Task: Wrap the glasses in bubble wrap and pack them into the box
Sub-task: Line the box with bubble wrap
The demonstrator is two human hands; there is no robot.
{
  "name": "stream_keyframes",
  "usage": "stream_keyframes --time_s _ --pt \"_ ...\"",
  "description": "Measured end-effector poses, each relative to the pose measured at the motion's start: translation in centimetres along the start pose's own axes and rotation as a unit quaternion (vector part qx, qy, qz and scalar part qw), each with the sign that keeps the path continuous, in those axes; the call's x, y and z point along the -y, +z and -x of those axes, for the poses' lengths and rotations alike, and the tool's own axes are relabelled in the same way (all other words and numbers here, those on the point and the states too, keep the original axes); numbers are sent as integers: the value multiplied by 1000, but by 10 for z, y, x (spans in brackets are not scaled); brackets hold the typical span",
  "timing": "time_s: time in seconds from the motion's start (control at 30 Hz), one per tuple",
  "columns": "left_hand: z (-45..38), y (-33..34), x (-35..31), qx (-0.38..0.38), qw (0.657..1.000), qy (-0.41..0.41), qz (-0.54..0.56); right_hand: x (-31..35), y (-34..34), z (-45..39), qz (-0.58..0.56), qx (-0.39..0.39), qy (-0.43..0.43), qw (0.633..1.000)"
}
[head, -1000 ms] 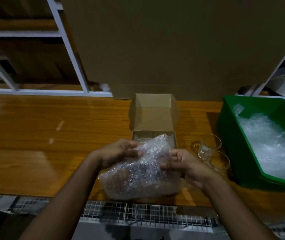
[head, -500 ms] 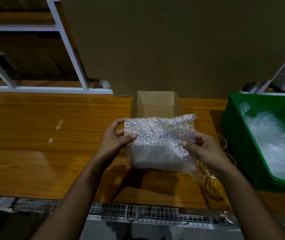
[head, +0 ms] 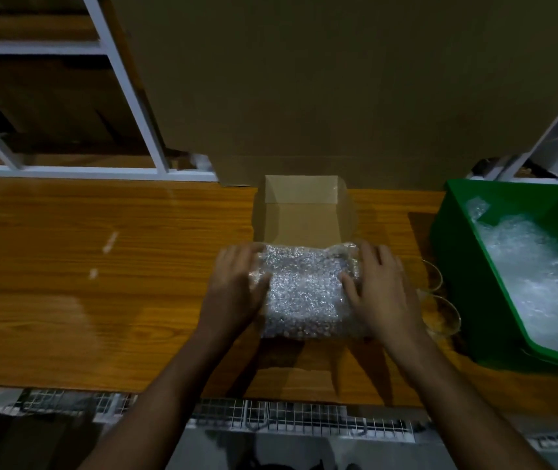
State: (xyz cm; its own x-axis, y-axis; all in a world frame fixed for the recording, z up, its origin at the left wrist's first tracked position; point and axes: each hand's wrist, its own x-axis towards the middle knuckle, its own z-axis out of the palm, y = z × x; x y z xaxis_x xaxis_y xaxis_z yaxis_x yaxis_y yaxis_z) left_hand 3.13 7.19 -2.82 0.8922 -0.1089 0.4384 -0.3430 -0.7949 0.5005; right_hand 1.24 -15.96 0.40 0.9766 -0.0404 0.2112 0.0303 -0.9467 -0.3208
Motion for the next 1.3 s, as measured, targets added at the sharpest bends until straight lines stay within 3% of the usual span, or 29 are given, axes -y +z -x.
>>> stream_keyframes --time_s 0.07,0.13,0.27,0.53,0.73,0.93,1.17,1.3 --pt "4 5 -15 71 993 79 -49 11 -2 3 14 9 -102 995" --pt "5 19 -21 143 974 136 -111 21 7 2 9 69 -161 984" --pt "2 28 -18 258 937 90 -216 25 35 0 61 189 -168 966" --pt "-11 27 -36 379 888 30 -258 30 52 -12 93 264 -118 953" --pt "-21 37 -38 402 861 26 -311 41 48 -13 46 250 -100 962" --pt "-20 27 -47 371 882 40 -287 40 44 -22 99 300 -67 946" --pt "-26 35 -45 437 820 66 -362 46 38 -31 86 340 -67 934" --pt "-29 39 -50 445 818 45 -363 44 44 -32 82 338 -61 936"
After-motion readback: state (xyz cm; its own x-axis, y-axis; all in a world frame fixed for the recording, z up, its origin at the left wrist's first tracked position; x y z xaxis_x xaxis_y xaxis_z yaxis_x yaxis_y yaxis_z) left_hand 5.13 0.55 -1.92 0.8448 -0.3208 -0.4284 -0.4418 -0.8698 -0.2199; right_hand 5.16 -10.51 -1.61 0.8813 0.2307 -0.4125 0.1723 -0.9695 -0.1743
